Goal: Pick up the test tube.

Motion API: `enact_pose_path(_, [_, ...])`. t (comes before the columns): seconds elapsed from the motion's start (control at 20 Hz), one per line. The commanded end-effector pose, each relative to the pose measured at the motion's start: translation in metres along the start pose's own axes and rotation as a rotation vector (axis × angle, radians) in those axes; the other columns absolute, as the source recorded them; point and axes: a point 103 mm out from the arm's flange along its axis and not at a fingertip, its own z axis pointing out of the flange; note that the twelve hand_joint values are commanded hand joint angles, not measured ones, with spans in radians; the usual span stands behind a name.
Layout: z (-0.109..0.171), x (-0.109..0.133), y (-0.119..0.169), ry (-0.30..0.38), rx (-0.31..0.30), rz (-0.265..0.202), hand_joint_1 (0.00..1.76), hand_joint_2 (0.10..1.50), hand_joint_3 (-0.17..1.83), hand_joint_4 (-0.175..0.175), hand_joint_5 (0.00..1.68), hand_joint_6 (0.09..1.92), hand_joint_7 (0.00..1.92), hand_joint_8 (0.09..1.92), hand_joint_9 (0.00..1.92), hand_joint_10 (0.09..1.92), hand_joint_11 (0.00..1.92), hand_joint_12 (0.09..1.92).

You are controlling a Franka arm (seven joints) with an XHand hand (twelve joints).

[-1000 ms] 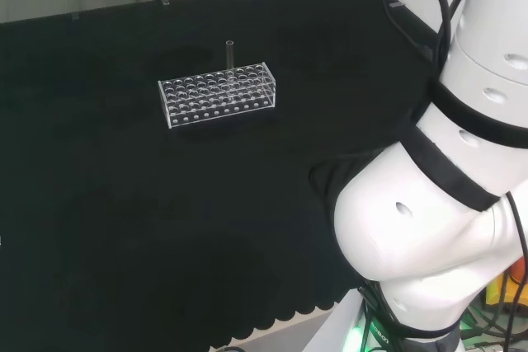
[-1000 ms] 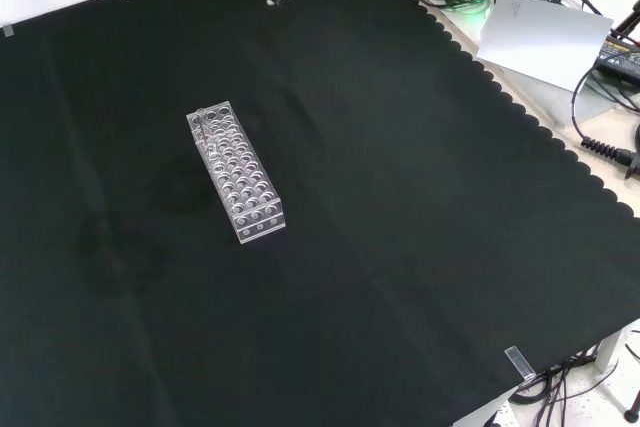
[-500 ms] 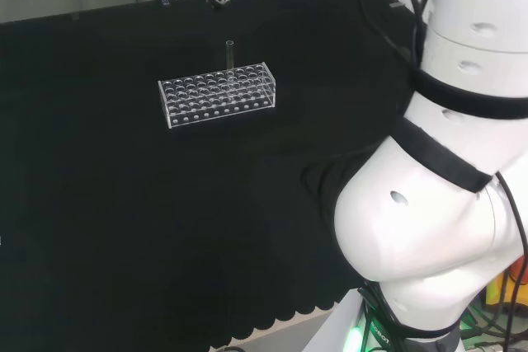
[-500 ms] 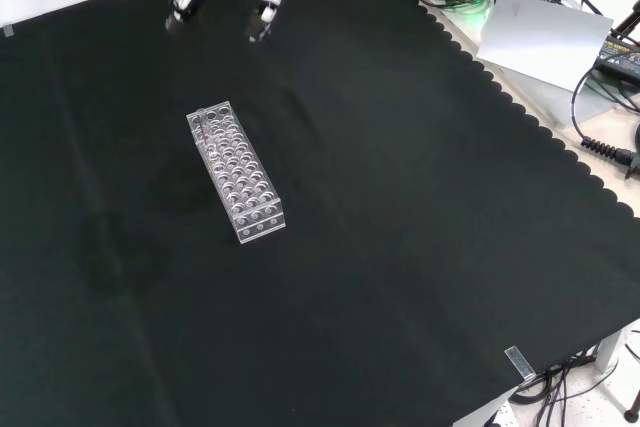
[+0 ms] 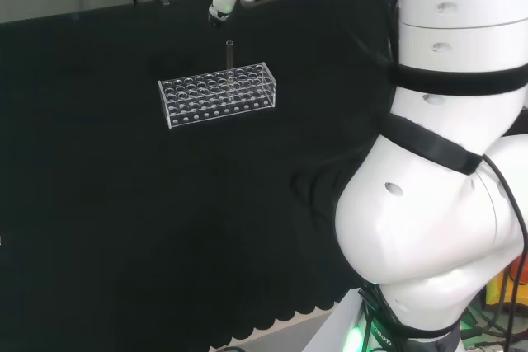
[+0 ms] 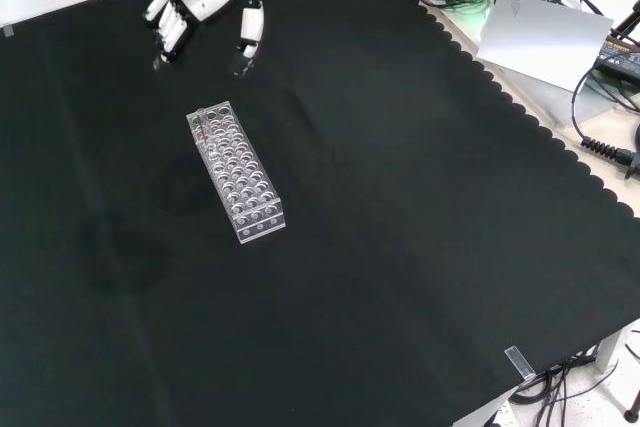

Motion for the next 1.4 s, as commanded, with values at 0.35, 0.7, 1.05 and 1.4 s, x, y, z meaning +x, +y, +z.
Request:
enact_pose_path(0.35, [0.039, -0.002, 0.031, -0.060, 0.120, 0.011, 0.80, 0.79, 0.41, -0.131, 0.48, 0.13, 0.59, 0.88, 0.67, 0.79, 0.39, 1.45])
enact_pose_path(0.7, [0.054, -0.001, 0.039, -0.057, 0.132, 0.008, 0.82, 0.78, 0.42, -0.127, 0.49, 0.15, 0.62, 0.88, 0.66, 0.78, 0.34, 1.46])
enact_pose_path(1.05, [0.063, 0.004, 0.042, -0.019, 0.126, 0.009, 0.85, 0.76, 0.44, -0.129, 0.52, 0.22, 0.73, 0.88, 0.66, 0.78, 0.31, 1.48])
enact_pose_path(1.4, [0.070, 0.013, 0.047, -0.023, 0.080, -0.001, 0.93, 0.69, 0.54, -0.126, 0.57, 0.58, 0.86, 0.88, 0.74, 0.75, 0.33, 1.48])
